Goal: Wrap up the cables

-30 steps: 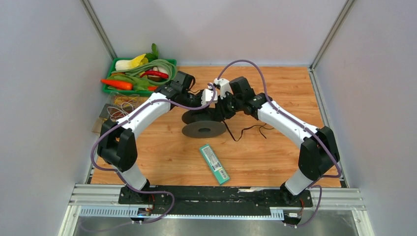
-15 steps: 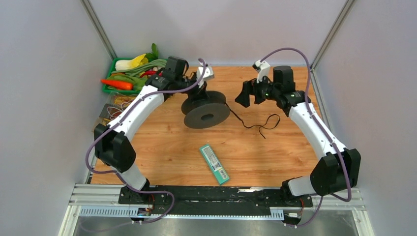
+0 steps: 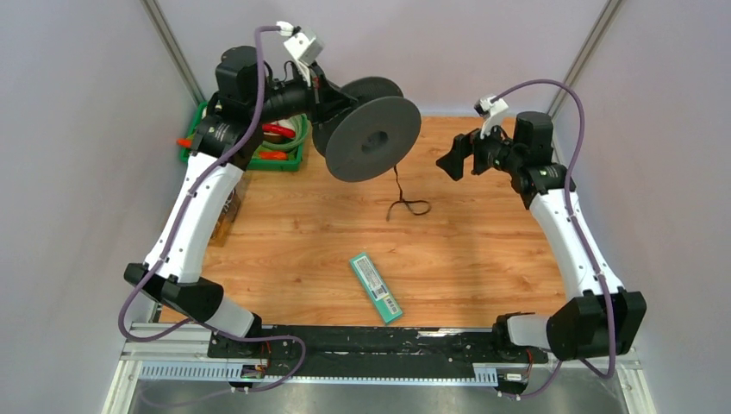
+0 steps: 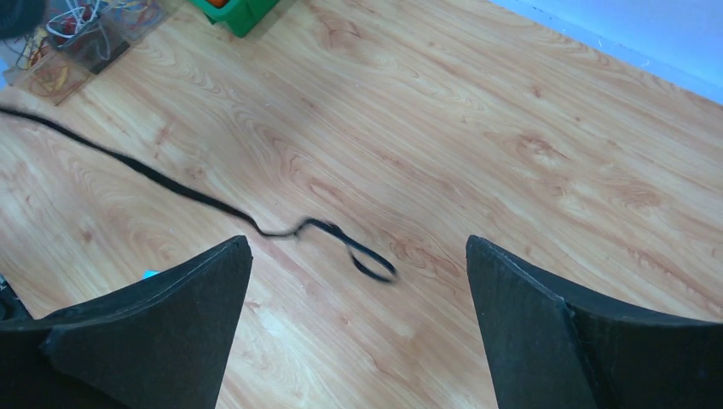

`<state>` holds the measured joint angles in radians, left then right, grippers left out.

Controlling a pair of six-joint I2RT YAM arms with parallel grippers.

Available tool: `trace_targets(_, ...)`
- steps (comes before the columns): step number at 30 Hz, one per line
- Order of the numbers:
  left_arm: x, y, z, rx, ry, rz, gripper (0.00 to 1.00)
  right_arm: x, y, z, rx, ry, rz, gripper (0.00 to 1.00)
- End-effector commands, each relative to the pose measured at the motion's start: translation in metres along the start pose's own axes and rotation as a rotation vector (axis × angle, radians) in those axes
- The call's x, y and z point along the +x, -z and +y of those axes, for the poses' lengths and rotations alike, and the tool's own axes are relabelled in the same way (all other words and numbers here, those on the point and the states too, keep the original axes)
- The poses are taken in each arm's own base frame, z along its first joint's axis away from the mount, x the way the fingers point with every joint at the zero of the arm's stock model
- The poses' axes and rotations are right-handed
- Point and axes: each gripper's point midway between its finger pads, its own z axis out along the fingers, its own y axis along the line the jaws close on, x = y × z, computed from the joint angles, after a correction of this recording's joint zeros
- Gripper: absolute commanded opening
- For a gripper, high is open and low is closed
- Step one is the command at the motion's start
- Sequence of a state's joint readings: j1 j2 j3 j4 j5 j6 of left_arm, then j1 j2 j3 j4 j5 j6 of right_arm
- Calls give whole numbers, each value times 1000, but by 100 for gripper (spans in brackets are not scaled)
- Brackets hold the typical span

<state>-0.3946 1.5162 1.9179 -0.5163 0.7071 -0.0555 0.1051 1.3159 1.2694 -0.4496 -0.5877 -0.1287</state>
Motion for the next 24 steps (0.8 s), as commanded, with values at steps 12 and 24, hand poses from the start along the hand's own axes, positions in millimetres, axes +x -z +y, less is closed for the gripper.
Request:
trace_targets(12,-168,74,-11,-247,-23,-499,0,-12,4,68,-180,81,-170,100)
trace_targets(24,-192,106,-25,-283,-4,-615,0,-17,-43,116,-284,116,-308,100)
